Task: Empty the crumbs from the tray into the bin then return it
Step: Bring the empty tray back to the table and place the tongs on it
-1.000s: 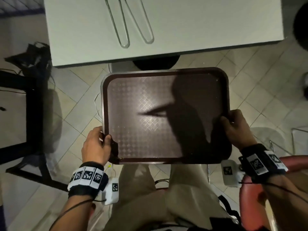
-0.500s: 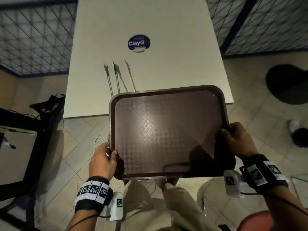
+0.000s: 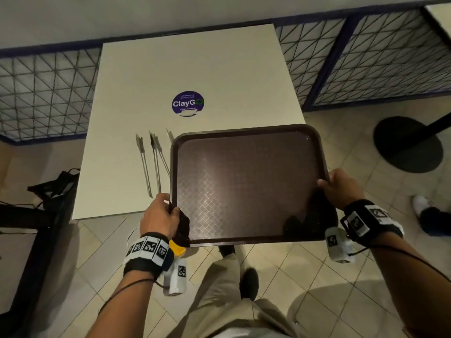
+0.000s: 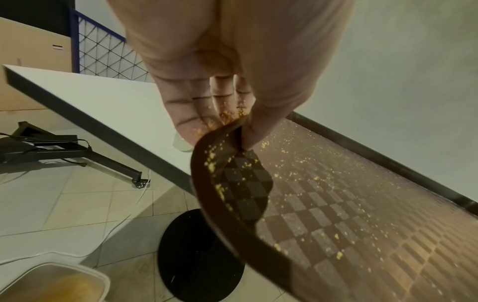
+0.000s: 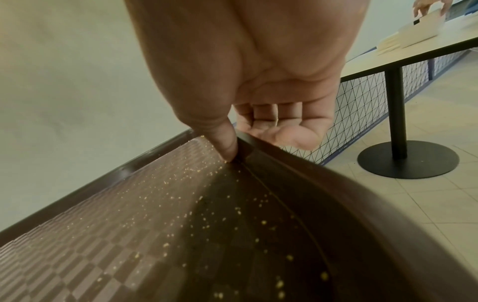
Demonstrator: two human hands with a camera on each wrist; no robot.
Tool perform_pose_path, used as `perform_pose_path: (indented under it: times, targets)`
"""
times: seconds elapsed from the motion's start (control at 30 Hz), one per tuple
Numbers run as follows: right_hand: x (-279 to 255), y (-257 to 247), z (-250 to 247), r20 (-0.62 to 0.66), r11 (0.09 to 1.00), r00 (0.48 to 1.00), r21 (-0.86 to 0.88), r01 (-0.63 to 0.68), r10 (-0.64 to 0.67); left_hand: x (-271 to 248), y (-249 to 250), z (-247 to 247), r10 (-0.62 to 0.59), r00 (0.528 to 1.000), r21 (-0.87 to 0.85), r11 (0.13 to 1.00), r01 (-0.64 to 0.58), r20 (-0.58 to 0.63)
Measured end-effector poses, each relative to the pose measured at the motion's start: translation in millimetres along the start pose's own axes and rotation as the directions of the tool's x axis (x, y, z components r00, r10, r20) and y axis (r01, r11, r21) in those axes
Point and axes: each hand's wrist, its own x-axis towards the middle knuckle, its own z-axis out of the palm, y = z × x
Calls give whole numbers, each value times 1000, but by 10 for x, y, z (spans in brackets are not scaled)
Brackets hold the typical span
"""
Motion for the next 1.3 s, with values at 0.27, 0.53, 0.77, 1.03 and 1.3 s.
perform_pose_path:
  times: [0.27,0.53,0.77,1.03,1.3]
  targets:
    - [666,-321,-58,34,994,996,-73,-80,83,717,384,57,15,997,44,999,-18,70]
    - [1156,-394,-37,29,987,991,-100,-126,130,1045,614,244,-15,993,163,987,-4,118]
    - [1552,-352,-96,93,981,985,-142,-135,149,1139,920,462,-95,989,214,974,70,113]
    - [1799,-305,-113,144,983,986,-177,-53,79,1172,1068,626,-186,981,254,953,165,58]
    - [1767,-379,-198,110,999,994,-29,15,-11,1086,1067,571,-213,977,190,958,213,-18]
